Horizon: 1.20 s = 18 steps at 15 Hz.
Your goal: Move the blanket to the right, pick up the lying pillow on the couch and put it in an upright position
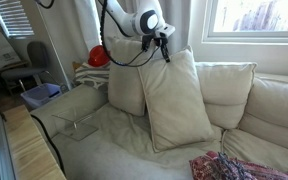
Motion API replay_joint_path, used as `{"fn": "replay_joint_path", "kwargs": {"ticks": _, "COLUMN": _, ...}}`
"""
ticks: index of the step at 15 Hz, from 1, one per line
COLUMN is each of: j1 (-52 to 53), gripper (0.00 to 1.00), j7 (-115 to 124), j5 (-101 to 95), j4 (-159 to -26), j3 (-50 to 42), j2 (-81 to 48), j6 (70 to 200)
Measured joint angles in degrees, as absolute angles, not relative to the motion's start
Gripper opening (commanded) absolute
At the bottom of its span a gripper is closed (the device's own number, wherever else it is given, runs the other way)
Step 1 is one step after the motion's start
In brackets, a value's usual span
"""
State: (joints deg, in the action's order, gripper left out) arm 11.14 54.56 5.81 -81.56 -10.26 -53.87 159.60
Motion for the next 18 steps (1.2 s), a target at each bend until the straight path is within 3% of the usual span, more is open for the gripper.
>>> {"fn": "replay_joint_path", "kwargs": {"ticks": 18, "j1": 7.8, "gripper": 0.02, "j7": 67.4, "j5": 17.2, "j4": -101.8, "j3": -10.2, "j2": -36.2, "j6": 168.2}}
